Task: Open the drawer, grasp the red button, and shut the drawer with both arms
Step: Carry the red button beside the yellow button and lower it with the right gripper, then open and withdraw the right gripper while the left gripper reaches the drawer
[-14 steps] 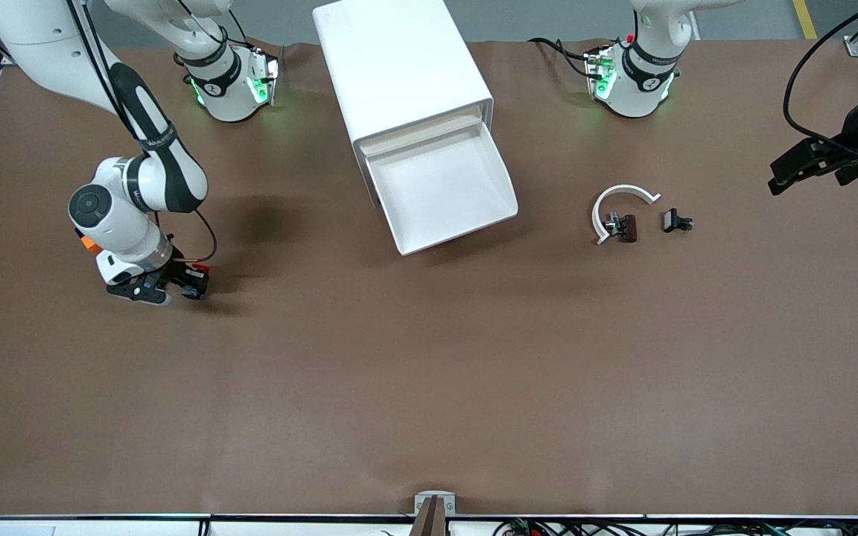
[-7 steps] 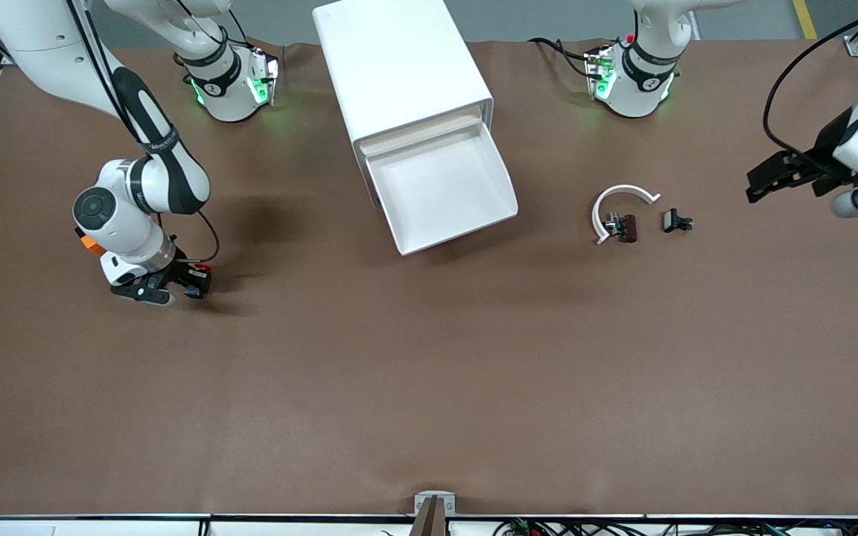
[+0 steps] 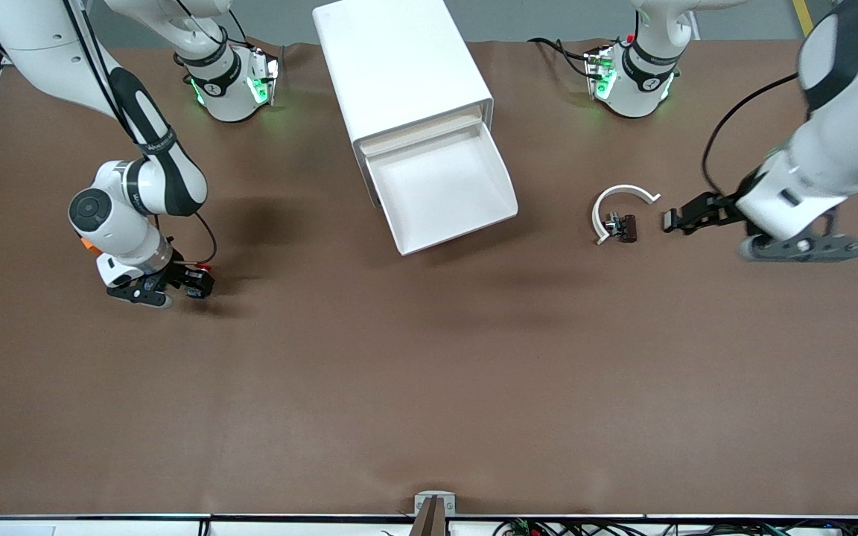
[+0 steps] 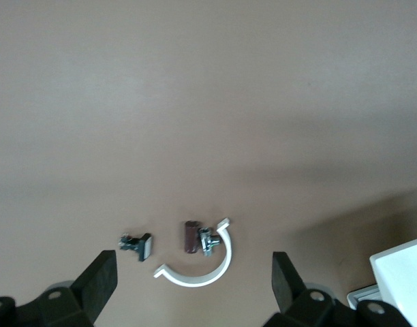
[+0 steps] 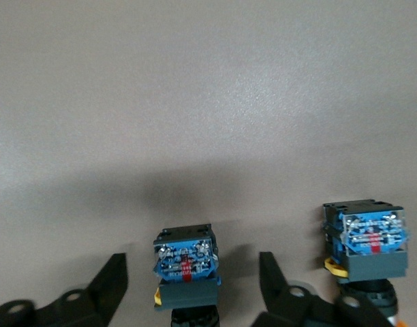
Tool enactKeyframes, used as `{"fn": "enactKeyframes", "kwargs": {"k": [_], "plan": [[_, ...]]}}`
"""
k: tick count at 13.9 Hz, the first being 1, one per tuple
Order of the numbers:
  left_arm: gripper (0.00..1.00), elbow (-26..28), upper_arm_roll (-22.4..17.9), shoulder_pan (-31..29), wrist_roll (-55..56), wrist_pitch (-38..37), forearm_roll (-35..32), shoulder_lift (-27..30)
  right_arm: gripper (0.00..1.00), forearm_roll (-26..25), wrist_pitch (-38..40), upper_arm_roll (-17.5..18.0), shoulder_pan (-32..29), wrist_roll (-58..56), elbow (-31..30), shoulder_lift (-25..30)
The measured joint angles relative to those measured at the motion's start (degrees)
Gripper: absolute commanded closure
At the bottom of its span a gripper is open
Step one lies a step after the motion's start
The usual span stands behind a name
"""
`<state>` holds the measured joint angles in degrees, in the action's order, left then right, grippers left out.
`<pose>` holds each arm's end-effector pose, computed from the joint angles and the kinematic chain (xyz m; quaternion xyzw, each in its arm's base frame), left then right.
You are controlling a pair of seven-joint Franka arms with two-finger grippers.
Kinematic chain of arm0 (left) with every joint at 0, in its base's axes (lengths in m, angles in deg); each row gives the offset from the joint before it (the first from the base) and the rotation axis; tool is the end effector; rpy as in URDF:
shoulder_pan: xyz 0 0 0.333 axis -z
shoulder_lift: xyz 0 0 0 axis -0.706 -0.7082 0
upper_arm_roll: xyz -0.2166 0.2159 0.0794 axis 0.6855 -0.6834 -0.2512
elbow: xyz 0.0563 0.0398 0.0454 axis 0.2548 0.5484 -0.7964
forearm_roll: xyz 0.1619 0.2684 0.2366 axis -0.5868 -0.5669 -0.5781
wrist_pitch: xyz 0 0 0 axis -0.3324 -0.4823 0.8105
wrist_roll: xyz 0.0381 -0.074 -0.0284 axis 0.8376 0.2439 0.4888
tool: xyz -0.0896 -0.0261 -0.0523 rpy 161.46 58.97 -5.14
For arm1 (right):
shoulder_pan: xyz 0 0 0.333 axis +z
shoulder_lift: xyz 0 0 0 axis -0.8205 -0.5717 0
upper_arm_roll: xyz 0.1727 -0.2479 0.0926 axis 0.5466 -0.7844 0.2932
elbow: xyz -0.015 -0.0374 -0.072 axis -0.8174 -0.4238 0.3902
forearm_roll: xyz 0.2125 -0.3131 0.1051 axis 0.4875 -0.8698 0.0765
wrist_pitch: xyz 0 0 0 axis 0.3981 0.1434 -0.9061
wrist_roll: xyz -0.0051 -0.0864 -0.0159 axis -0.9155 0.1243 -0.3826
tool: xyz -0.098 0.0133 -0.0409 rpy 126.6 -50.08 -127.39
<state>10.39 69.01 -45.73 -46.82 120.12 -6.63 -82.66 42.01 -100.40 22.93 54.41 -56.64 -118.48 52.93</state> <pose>0.5804 -0.1234 0.5389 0.9992 -0.0196 -0.0354 0.0013 0.5294 -0.0176 0.1968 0.9940 -0.1071 0.0212 0.0029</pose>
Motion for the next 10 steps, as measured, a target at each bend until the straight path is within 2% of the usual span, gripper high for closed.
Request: {"fn": "enactKeyframes", "kwargs": {"k": [10], "plan": [[0.0,0.3,0.3,10.3,10.9,10.9,0.0,-10.4,0.0,0.0,41.6,0.4,0.0,0.0,17.2,12.1]]}}
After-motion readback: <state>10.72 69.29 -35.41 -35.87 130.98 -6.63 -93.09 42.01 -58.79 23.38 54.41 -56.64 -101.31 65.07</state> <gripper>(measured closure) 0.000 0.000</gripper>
